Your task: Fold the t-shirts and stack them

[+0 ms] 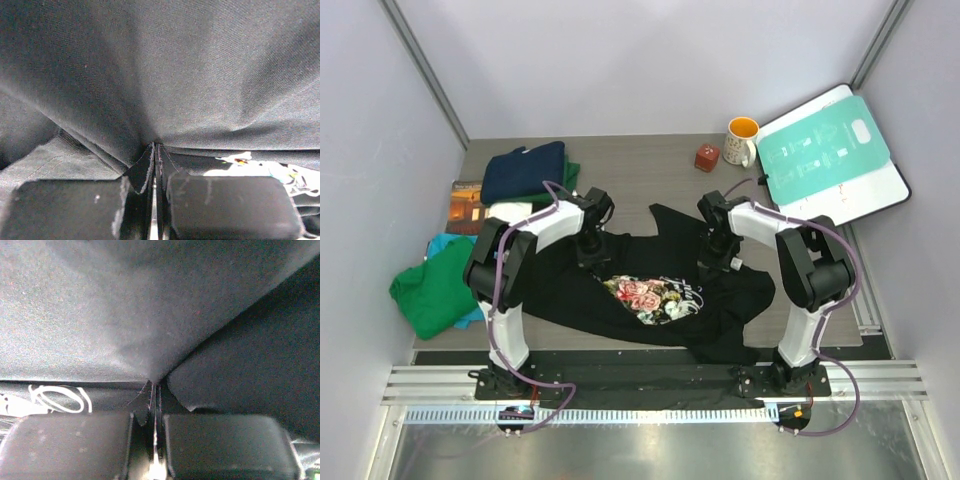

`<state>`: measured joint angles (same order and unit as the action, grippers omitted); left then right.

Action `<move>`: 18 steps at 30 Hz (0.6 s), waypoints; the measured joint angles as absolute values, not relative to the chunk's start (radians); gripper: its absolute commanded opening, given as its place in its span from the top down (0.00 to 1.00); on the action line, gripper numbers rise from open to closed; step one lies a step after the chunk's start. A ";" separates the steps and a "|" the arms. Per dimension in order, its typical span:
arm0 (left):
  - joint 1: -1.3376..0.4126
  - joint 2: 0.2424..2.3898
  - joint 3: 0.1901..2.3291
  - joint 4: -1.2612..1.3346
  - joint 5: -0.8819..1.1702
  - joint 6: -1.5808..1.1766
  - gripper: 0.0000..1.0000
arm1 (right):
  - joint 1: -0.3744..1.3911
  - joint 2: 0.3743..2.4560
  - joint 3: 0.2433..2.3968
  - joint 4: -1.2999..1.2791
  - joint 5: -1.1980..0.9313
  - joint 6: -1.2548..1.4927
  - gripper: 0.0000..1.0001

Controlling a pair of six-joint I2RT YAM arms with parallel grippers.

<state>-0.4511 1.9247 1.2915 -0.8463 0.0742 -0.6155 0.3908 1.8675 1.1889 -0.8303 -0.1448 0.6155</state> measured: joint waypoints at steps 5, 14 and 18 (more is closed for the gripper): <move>-0.479 1.892 1.245 -0.850 0.081 -0.609 0.80 | 0.400 1.797 1.106 -0.846 -0.138 0.643 0.98; -0.488 1.882 1.353 -0.949 0.003 -0.567 0.38 | 0.397 1.739 1.330 -0.918 -0.079 0.634 0.70; -0.464 1.858 1.490 -0.955 -0.032 -0.564 0.37 | 0.374 1.754 1.589 -0.907 -0.052 0.572 0.64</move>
<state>-0.4637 1.8580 1.4899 -0.9550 -0.0319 -0.5636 0.3744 1.7542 1.5894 -0.9073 -0.0525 0.5716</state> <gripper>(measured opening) 0.625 0.333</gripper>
